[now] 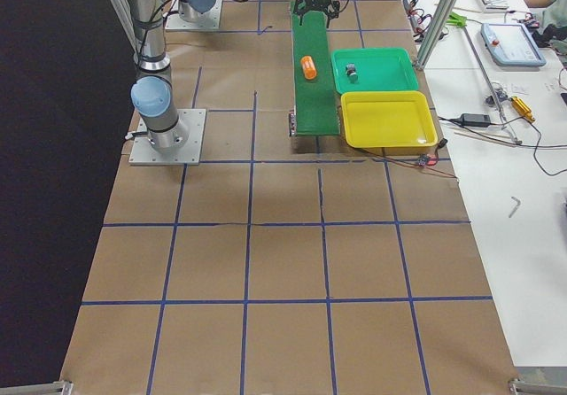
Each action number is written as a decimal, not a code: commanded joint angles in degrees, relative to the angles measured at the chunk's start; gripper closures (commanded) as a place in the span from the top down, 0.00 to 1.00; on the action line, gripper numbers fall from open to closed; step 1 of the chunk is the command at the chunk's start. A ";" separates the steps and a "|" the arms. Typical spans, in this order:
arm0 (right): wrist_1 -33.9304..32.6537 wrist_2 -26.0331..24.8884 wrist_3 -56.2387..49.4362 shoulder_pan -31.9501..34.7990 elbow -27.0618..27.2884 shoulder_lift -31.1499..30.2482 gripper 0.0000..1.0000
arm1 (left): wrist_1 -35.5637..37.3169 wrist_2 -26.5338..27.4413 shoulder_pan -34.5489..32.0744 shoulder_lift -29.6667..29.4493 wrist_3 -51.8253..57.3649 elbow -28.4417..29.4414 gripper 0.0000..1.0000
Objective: Sort buttons by color to trays
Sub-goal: 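Carry the second orange cylinder onto the belt with the left gripper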
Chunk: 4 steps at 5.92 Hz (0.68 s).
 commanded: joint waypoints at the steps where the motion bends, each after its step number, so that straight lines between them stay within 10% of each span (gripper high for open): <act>1: 0.00 -0.06 -0.04 0.01 -0.01 -0.01 1.00 | -5.78 -1.28 -8.63 2.75 9.93 2.22 0.00; 4: 0.08 -0.06 -0.04 -0.08 0.08 -0.01 1.00 | -5.91 -9.12 -21.46 -0.05 25.51 1.61 0.00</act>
